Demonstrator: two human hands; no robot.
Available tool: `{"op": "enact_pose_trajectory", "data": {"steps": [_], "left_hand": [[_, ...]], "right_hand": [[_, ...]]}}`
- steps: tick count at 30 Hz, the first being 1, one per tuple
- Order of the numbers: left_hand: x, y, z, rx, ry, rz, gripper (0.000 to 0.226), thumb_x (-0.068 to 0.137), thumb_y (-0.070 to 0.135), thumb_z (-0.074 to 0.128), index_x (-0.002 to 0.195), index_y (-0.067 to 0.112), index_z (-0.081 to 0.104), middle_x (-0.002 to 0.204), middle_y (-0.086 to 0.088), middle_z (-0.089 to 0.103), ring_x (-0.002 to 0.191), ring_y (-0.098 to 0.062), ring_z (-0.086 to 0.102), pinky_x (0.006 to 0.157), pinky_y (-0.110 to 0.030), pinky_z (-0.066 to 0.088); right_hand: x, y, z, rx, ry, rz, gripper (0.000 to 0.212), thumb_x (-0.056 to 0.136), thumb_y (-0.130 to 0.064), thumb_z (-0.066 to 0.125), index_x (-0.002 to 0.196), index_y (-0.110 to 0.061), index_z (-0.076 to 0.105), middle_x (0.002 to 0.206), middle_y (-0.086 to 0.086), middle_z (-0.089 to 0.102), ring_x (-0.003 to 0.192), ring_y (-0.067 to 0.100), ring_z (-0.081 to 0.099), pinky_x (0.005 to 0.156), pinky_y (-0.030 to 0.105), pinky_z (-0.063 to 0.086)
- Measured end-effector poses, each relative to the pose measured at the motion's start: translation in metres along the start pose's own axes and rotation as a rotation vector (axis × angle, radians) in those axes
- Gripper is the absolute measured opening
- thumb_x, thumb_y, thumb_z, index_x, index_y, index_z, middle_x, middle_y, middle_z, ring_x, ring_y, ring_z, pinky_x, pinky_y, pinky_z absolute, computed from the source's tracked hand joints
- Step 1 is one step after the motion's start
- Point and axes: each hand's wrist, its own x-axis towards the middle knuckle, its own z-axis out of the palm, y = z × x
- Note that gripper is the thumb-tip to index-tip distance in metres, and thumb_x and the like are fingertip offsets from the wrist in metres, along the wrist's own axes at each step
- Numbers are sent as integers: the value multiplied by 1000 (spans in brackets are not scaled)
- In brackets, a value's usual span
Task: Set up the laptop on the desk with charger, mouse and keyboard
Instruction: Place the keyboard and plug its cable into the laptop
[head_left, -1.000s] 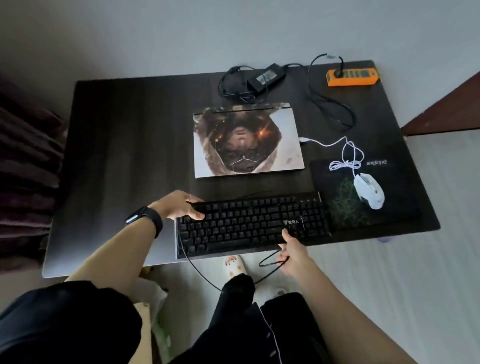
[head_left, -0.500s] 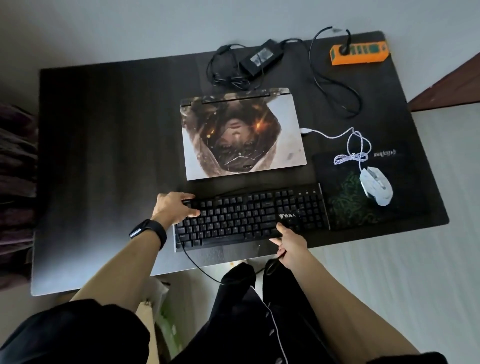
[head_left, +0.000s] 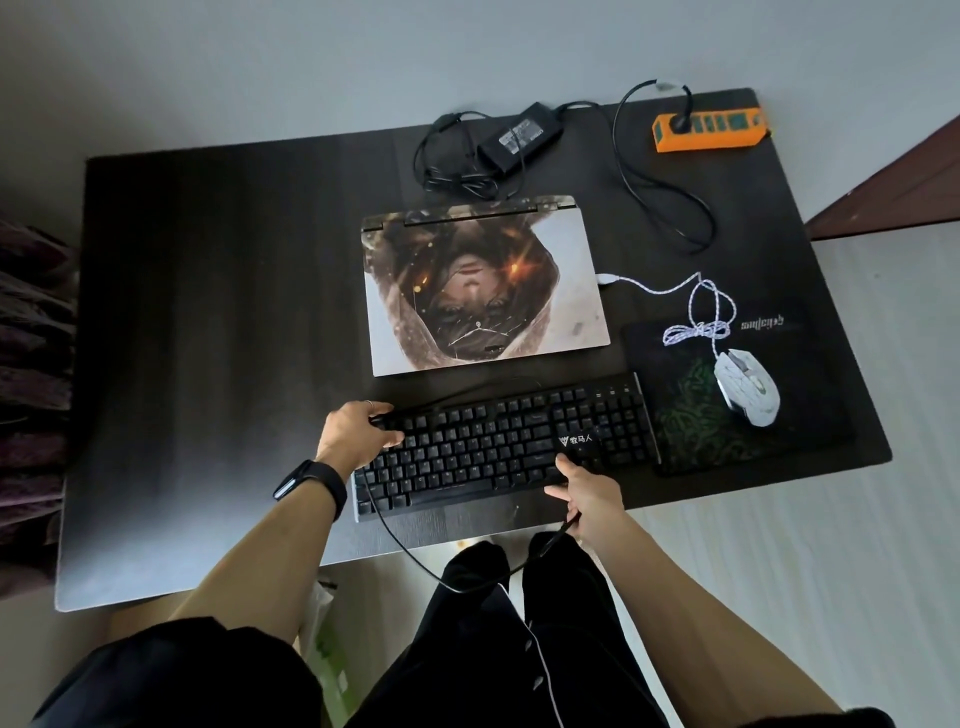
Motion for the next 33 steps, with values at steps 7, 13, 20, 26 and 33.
{"op": "enact_pose_trajectory", "data": {"steps": [7,13,20,26,33], "left_hand": [[11,5,-5,33,26,21,55,80,27,80,132,22,63,107,-9,72,79,-14,62,80,-21,49],[5,7,-4,51,43,41,55,83,27,78,135,20,61,115,-10,71,98,-22,67,92,-27,51],[-2,-6,3,23,101,84,52,83,30,78,132,20,63,133,-8,58,119,-26,58,98,-29,46],[-19,-19,16,20,183,58,69,86,38,71,146,16,44,149,-11,35,137,-30,35,116,-40,32],[-86,1,52,-97,321,211,52,91,32,63,139,16,50,141,-7,46,132,-25,42,111,-36,37]], "right_hand": [[1,-3,1,-69,-6,-20,53,87,-59,66,100,-7,67,85,-3,78,49,14,45,50,27,38],[6,9,6,-91,63,-92,58,85,-69,60,93,-12,70,85,-8,78,51,13,49,58,29,44],[5,15,3,-102,64,-115,52,87,-66,60,92,-15,66,92,-8,78,48,11,42,56,26,42],[-5,22,-3,93,107,-123,44,99,-49,49,105,-8,64,86,-2,77,71,16,55,65,32,47],[-50,54,0,426,-41,-190,32,105,-37,39,95,-13,57,74,2,67,49,14,42,55,27,35]]}}
